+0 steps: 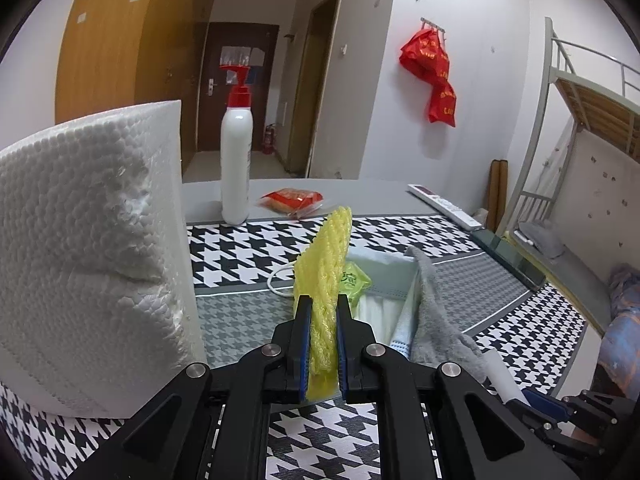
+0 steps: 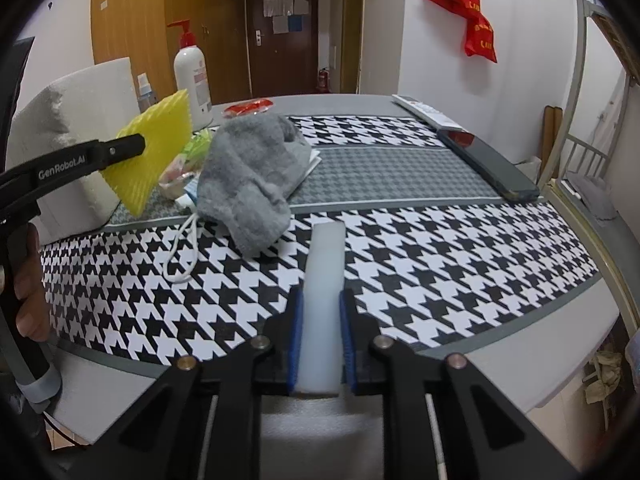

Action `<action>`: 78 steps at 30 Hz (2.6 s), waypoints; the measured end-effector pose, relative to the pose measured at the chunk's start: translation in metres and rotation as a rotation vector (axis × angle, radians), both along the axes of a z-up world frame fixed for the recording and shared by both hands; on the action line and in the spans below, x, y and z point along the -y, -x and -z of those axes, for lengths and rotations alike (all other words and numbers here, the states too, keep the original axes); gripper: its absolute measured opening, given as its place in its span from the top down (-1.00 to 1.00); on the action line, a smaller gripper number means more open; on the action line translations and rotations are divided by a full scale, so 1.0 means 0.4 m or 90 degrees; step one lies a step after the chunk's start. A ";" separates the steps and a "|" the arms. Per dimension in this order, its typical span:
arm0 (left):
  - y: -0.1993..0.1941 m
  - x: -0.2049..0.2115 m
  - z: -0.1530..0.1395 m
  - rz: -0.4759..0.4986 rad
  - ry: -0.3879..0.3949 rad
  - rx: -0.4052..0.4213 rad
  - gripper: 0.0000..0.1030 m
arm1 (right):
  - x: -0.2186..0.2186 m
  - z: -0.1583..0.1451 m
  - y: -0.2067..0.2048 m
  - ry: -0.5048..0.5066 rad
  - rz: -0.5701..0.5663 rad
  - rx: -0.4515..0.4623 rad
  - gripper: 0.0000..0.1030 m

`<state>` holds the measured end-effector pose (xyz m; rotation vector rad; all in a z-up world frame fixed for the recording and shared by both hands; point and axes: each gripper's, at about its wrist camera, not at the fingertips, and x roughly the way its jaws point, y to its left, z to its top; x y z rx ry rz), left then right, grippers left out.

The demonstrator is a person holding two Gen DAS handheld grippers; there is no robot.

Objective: Organize soft objects
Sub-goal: 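Lift the yellow sleeve with the left gripper while the right gripper lifts the white foam bar, then carry the white foam bar over the white foam box while the left gripper carries the yellow sleeve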

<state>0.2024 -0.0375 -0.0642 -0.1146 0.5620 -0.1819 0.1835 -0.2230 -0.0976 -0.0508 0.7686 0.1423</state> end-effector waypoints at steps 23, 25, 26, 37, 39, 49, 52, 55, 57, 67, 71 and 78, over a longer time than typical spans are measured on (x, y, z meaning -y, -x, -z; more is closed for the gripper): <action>0.039 0.006 -0.051 0.020 -0.003 0.052 0.78 | 0.033 -0.071 -0.008 -0.038 0.012 0.048 0.60; 0.042 0.006 -0.057 0.018 -0.008 0.054 0.78 | 0.037 -0.077 -0.009 -0.041 0.014 0.052 0.60; 0.045 0.003 -0.060 0.013 -0.007 0.056 0.78 | 0.038 -0.080 -0.009 -0.043 0.014 0.054 0.60; 0.073 0.005 -0.104 -0.001 -0.024 0.075 0.78 | 0.045 -0.117 -0.009 -0.067 0.010 0.083 0.60; 0.078 0.004 -0.110 -0.002 -0.025 0.078 0.78 | 0.046 -0.124 -0.008 -0.070 0.007 0.089 0.60; 0.106 0.011 -0.144 0.004 -0.035 0.091 0.78 | 0.044 -0.161 -0.009 -0.083 -0.023 0.128 0.60; 0.113 0.008 -0.147 0.007 -0.037 0.094 0.78 | 0.045 -0.170 -0.013 -0.087 -0.028 0.134 0.60; 0.118 0.002 -0.152 0.006 -0.036 0.097 0.78 | 0.043 -0.176 -0.018 -0.088 -0.032 0.137 0.60; 0.121 -0.003 -0.157 0.003 -0.036 0.099 0.78 | 0.041 -0.181 -0.022 -0.088 -0.035 0.141 0.60; 0.137 -0.022 -0.180 0.001 -0.038 0.108 0.78 | 0.021 -0.204 -0.031 -0.086 -0.058 0.156 0.60; 0.147 -0.036 -0.196 -0.001 -0.036 0.122 0.78 | 0.008 -0.217 -0.030 -0.085 -0.068 0.166 0.60; 0.165 -0.057 -0.217 -0.011 -0.030 0.133 0.78 | -0.015 -0.245 -0.033 -0.088 -0.091 0.185 0.60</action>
